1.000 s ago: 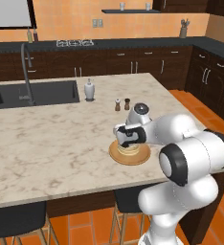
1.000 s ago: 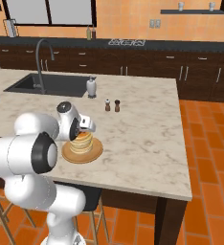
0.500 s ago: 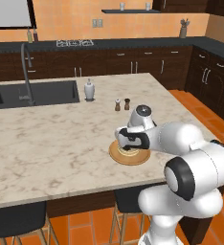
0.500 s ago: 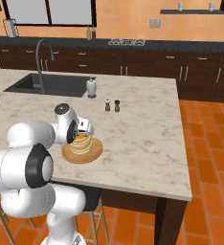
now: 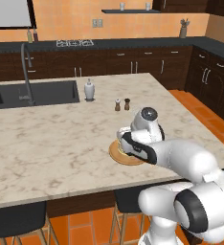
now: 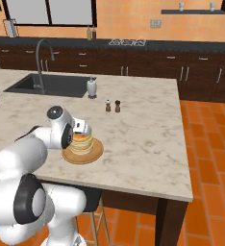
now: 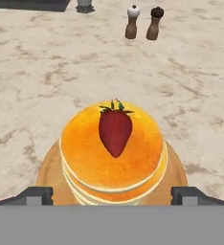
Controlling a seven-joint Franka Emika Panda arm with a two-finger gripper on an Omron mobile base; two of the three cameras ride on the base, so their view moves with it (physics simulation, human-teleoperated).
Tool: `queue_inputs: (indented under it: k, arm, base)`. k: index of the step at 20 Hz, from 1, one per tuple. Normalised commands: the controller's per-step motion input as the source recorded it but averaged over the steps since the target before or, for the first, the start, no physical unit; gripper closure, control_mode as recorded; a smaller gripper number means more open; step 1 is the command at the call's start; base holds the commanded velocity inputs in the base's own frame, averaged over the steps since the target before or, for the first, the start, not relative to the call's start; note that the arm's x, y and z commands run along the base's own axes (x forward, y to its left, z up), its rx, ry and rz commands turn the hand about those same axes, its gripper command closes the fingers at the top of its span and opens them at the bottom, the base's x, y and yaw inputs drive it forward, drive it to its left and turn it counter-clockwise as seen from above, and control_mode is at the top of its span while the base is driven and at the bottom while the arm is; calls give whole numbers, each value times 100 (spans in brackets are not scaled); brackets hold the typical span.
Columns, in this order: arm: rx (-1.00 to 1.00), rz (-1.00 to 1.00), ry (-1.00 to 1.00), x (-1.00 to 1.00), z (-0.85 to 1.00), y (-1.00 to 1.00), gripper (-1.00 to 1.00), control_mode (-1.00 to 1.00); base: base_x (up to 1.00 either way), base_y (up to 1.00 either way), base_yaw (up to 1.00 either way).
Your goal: Take the strawberry from the fridge and place it on top of the pancake, located on the dining counter.
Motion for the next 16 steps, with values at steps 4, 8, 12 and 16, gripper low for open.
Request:
queue_inputs:
  k: [4,8,12,16]
  arm:
    - [0,0,-12,-64,76,0,-100,-100]
    - [1,0,-9,-67,100,0,-100,-100]
    - [3,0,-14,-77,100,0,-100,-100]
    - [4,0,-13,-91,100,-2,-100,-100]
  base:
    - [0,0,0]
    - [0,0,0]
    - [0,0,0]
    - [0,0,0]
